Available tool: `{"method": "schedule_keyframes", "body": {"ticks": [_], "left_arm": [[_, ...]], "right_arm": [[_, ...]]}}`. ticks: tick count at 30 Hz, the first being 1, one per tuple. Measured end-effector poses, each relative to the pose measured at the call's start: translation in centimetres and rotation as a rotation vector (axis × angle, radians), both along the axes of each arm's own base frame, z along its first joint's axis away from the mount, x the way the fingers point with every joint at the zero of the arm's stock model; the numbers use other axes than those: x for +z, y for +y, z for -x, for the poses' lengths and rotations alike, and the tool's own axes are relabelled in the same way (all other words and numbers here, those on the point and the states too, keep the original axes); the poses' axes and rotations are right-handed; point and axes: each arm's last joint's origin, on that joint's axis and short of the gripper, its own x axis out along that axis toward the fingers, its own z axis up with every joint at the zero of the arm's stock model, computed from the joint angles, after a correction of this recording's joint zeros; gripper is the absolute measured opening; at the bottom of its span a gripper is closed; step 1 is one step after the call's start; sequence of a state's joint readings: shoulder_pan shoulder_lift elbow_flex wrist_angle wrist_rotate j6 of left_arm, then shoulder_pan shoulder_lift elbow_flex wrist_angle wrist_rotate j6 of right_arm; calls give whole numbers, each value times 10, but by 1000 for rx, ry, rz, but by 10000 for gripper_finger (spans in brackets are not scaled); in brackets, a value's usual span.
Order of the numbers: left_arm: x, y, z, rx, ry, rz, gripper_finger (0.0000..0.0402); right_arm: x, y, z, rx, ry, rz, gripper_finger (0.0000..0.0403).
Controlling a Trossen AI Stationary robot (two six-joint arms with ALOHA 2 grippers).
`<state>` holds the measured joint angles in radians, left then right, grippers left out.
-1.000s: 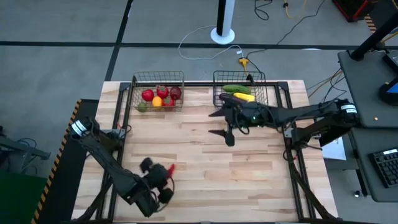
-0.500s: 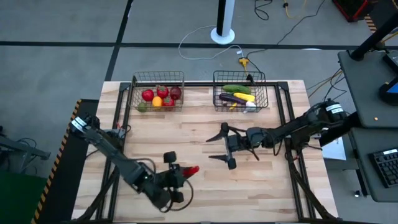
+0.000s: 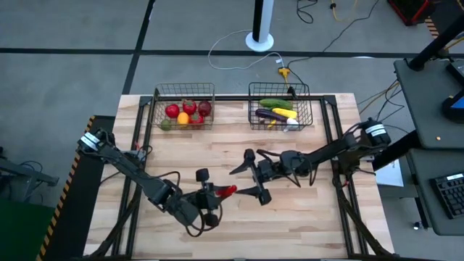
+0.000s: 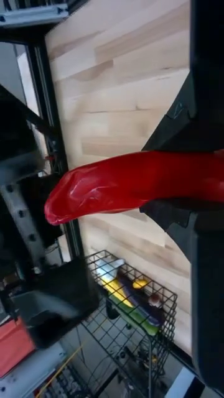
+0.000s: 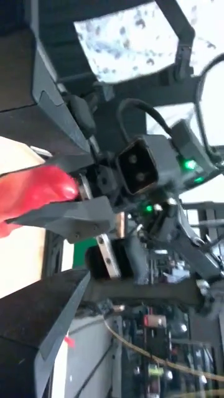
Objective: Sort produce into baskets
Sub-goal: Put the red chili into the right wire basket
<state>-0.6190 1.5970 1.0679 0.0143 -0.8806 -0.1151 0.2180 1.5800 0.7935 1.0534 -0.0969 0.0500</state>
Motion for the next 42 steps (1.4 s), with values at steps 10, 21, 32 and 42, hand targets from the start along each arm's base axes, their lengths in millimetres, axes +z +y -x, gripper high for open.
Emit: {"method": "schedule_keyframes", "body": {"ticks": [10,21,32,42], "left_arm": [[1,2,-2,11,-16,8,67],[1,3,-2,62,-36,-12,97],[1,3,-2,74,-47,22,132],[-10,10,5,222,-25,47,246]], "right_arm": [[-12,6,-21,42,20,12,270],[-11,10,-19,38,-16,56,135],[-10,11,-19,37,-20,67,74],[-6,-5,-15,-40,147,50,73]]}}
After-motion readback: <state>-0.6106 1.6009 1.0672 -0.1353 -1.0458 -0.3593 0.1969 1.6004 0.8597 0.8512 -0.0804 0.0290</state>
